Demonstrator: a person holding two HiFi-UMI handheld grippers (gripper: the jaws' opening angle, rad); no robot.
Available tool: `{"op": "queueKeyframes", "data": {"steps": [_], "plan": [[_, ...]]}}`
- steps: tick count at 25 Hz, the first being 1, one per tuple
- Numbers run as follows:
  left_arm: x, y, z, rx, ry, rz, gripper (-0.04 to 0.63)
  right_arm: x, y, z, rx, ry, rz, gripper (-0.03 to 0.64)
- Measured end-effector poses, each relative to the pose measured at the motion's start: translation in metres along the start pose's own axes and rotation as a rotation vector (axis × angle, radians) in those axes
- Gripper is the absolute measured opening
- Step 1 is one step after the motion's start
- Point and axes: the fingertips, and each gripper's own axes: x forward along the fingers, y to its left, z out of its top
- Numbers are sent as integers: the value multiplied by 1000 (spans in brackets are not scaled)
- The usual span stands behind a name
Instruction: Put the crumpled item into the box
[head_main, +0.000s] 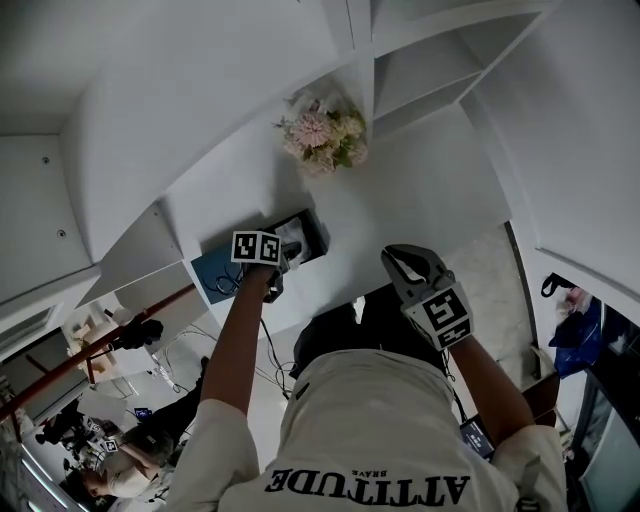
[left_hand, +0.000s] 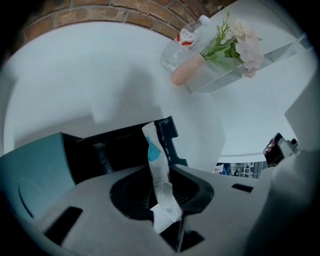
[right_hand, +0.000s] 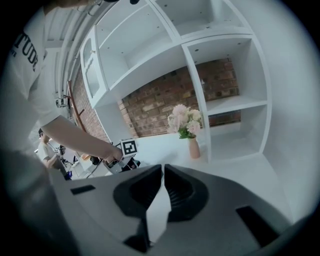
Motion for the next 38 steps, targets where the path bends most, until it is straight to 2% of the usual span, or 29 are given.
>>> {"op": "queueKeyframes", "data": {"steps": [2, 4, 6, 11, 15, 18, 22, 25, 30, 34, 38], "plan": [[-1, 5, 2, -10, -9, 44, 113, 2, -3, -3, -5, 3, 6, 37], [-1, 8, 1, -12, -11, 75, 193, 4, -5, -4, -15, 0, 14, 37], [-3, 12, -1, -13, -21, 101, 225, 6, -5, -3, -23, -5, 25, 37], [-21, 18, -7, -26, -74, 147, 244, 11, -1, 2, -28, -6, 57, 37], [-42, 24, -11, 4, -118, 194, 244, 16, 4, 5, -53, -7, 79, 37], [-55, 24, -14, 19, -175, 192, 244, 20, 9, 6, -73, 3, 94, 37], [-78, 16, -18, 52, -311, 175, 241, 25, 24, 10, -110, 10, 120, 37], [-109, 8, -19, 92, -482, 201, 128, 28, 37, 14, -141, 9, 135, 37], [-165, -10, -37, 146, -688, 203, 80, 28, 64, 23, -176, -3, 151, 37], [-208, -26, -67, 194, -820, 216, 46, 23, 95, 22, -213, -15, 163, 37], [-235, -36, -104, 202, -912, 226, 29, 11, 122, 19, -251, -23, 159, 37]]}}
